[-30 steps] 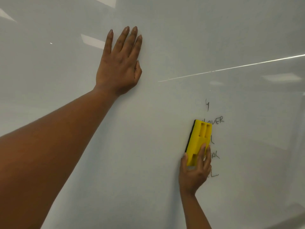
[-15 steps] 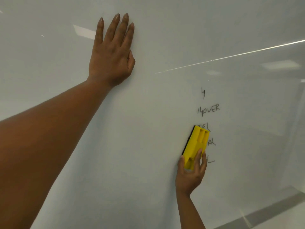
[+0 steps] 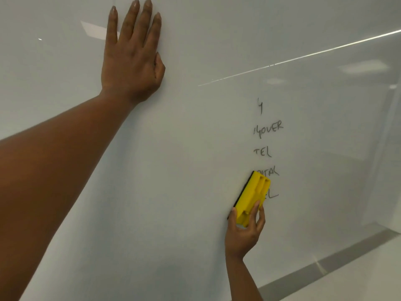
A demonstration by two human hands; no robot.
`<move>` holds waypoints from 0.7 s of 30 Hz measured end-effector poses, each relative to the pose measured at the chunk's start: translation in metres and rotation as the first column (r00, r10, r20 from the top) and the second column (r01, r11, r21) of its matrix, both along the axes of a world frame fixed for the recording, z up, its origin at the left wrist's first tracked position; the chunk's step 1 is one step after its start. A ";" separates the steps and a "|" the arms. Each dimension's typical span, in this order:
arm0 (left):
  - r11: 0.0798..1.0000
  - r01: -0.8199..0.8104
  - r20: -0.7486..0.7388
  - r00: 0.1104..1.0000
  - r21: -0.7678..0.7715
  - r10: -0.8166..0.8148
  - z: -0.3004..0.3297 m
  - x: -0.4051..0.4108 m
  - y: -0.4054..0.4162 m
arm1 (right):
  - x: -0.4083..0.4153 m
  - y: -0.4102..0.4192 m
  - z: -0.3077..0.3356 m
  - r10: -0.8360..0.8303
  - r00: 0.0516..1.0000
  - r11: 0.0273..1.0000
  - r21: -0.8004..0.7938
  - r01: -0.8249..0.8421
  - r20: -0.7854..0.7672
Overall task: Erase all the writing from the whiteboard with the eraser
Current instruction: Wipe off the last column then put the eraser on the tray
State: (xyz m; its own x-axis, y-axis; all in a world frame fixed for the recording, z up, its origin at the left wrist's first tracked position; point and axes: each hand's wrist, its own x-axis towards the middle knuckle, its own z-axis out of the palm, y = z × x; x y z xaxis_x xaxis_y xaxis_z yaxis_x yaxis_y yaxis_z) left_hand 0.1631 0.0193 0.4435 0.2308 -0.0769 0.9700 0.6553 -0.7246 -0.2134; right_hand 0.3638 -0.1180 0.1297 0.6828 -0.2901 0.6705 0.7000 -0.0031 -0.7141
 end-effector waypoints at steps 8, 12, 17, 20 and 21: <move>1.000 0.001 0.004 1.000 0.002 -0.001 -0.002 0.001 -0.002 | -0.009 0.016 0.051 0.065 0.944 0.974 0.226 0.011 -0.325; 1.000 0.010 0.006 1.000 -0.008 -0.010 -0.003 0.000 -0.001 | -0.021 0.018 0.031 0.001 1.000 0.996 0.087 0.001 -0.029; 1.000 0.011 0.000 1.000 -0.010 -0.011 -0.004 0.001 -0.001 | -0.007 0.008 -0.006 0.003 0.995 0.997 0.073 0.004 -0.095; 1.000 0.008 0.001 1.000 -0.010 -0.008 -0.004 0.001 -0.002 | -0.002 0.002 -0.001 0.019 0.971 0.989 0.150 0.018 -0.240; 1.000 0.008 -0.002 1.000 -0.009 -0.008 -0.005 0.000 -0.003 | 0.001 -0.001 0.004 0.042 0.948 0.980 0.195 0.021 -0.315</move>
State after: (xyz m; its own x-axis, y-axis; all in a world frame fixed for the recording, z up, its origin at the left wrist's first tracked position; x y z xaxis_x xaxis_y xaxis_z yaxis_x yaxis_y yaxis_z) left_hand 0.1635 0.0167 0.4390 0.2319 -0.0701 0.9702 0.6490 -0.7318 -0.2080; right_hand 0.3649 -0.1189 0.1340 0.8540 -0.3843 0.3507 0.4369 0.1636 -0.8845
